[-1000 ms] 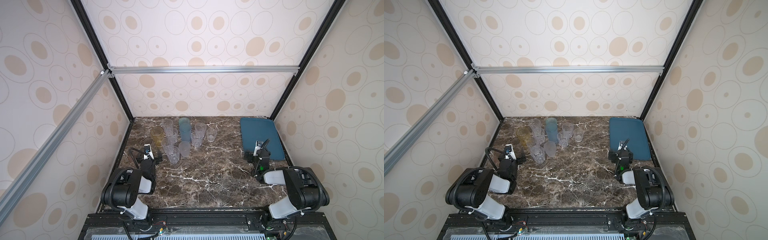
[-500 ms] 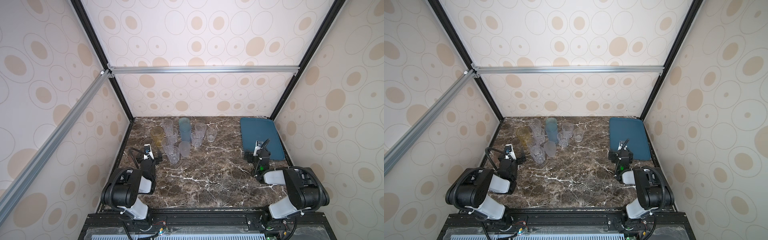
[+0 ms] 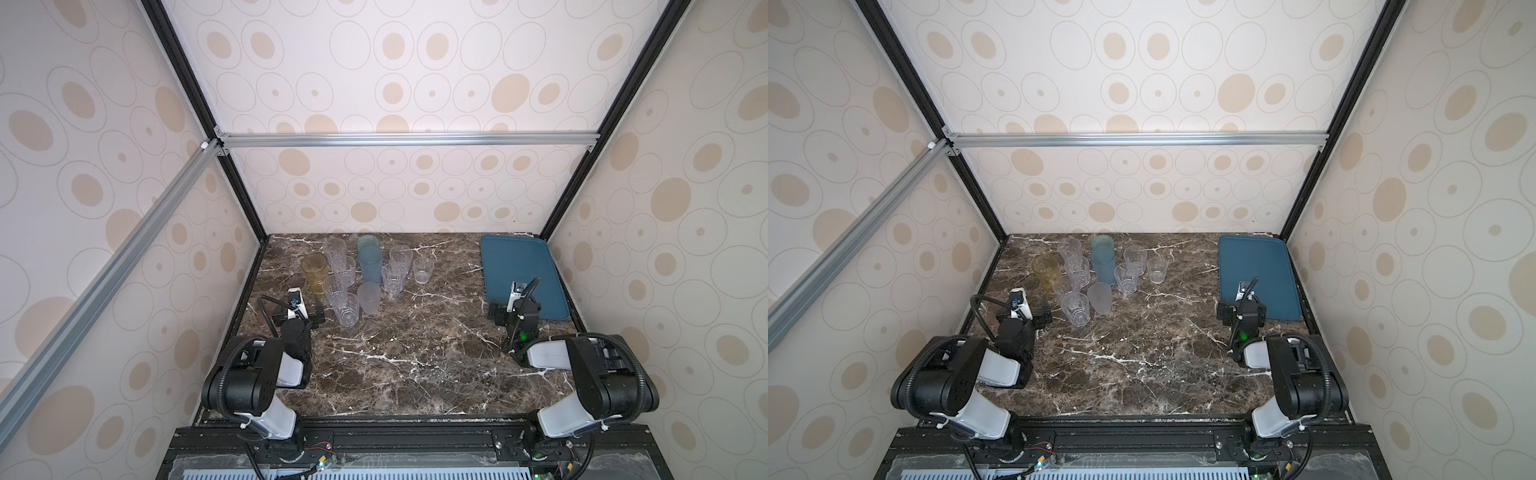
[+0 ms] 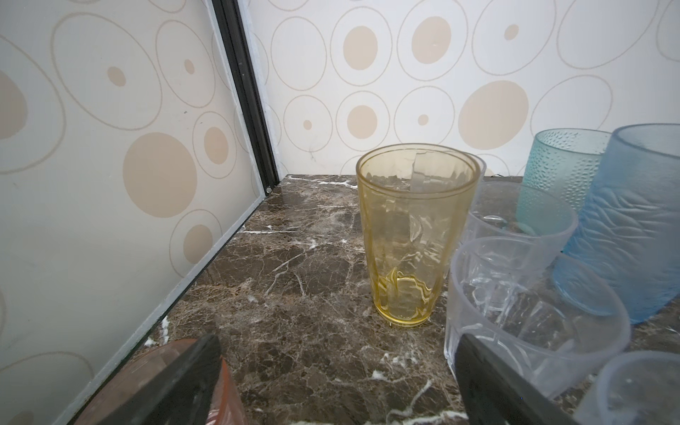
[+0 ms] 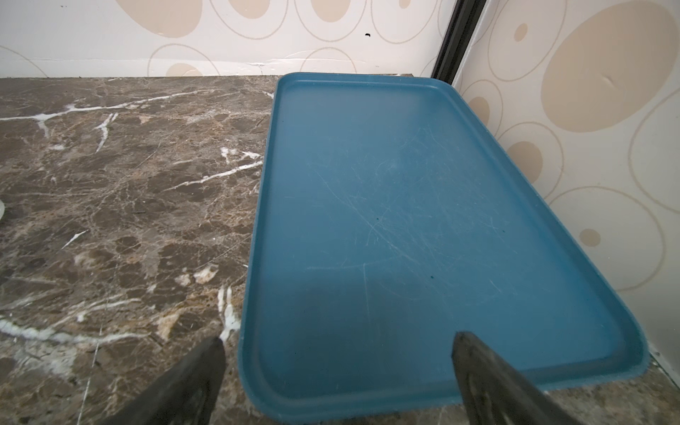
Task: Place the glasses into the tray
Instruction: Move the tray to the middle-right of the table.
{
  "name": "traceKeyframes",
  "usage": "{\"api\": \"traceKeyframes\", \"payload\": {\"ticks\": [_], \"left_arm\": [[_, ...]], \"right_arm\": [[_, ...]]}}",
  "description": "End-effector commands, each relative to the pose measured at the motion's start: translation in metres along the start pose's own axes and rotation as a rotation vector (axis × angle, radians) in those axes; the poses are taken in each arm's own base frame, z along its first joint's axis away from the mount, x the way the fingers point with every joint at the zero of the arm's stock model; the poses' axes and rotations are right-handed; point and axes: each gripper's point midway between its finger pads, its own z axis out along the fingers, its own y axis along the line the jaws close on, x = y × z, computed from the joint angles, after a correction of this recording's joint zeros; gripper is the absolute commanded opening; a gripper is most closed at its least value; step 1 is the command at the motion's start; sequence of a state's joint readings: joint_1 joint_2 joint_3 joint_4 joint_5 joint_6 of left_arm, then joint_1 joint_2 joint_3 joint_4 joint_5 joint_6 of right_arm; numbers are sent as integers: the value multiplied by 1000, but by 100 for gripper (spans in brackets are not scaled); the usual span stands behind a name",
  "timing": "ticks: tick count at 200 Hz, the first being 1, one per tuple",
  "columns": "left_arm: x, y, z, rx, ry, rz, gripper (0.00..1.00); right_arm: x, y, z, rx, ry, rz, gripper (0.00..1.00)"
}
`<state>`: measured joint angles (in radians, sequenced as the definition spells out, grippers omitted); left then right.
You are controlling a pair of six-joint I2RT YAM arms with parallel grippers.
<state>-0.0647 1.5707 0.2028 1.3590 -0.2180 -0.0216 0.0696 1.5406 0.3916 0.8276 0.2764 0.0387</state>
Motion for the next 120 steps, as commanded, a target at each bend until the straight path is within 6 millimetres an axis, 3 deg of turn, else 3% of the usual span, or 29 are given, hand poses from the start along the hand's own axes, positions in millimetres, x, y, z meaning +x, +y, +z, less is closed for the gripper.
{"api": "traceKeyframes", "payload": {"ticks": [1, 62, 96, 120], "left_arm": [[-18, -1, -1, 3, -37, 11, 99], [-34, 12, -6, -115, 12, -29, 99], [-50, 20, -14, -179, 25, -104, 99], [-63, 45, -24, -343, 53, -240, 99]], "right_arm": [[-16, 6, -2, -35, -26, -18, 100], [-44, 7, -17, 13, 39, -61, 100], [-59, -15, -34, 151, 181, 99, 100], [-65, -15, -43, 190, 322, 244, 100]]}}
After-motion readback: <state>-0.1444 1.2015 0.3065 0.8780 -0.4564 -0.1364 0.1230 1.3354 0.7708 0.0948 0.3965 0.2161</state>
